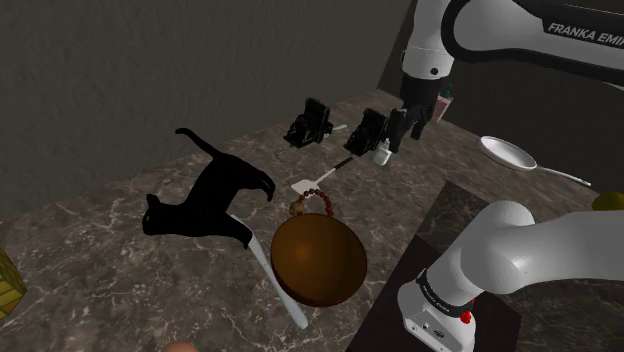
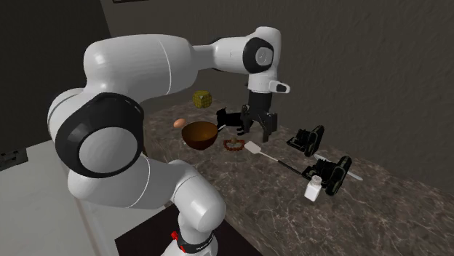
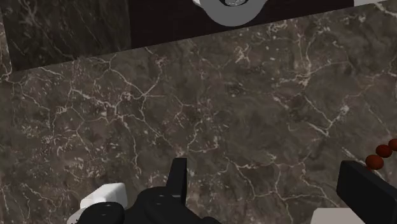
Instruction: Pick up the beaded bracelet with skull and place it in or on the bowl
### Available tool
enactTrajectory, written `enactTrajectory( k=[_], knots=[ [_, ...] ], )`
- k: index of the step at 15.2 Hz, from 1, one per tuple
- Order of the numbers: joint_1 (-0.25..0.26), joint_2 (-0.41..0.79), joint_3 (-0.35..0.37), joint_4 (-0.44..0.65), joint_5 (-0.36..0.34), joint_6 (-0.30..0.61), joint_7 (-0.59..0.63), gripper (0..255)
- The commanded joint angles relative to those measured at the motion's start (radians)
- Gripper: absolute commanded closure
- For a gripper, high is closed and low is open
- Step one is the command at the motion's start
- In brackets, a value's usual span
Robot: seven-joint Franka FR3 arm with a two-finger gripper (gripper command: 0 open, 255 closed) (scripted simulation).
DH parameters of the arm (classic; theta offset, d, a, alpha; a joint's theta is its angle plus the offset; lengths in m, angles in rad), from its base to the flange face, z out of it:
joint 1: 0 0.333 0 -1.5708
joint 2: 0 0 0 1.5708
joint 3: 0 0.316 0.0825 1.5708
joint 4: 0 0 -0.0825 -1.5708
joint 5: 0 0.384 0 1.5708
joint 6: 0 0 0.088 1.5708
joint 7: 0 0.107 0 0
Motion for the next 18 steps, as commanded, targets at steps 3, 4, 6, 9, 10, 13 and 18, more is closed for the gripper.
enactTrajectory(
  k=[3,4,6,9,10,13,18],
  knots=[
    [0.012,0.003,0.030,-0.035,0.037,0.055,0.047,0],
    [0.018,0.006,0.046,-0.051,0.055,0.084,0.070,0],
    [0.031,0.018,0.077,-0.079,0.090,0.143,0.115,0],
    [0.050,0.047,0.127,-0.112,0.138,0.237,0.181,0],
    [0.056,0.060,0.144,-0.120,0.153,0.269,0.203,0],
    [0.072,0.109,0.196,-0.135,0.193,0.367,0.267,0],
    [0.089,0.220,0.288,-0.132,0.237,0.536,0.375,0]
  ],
)
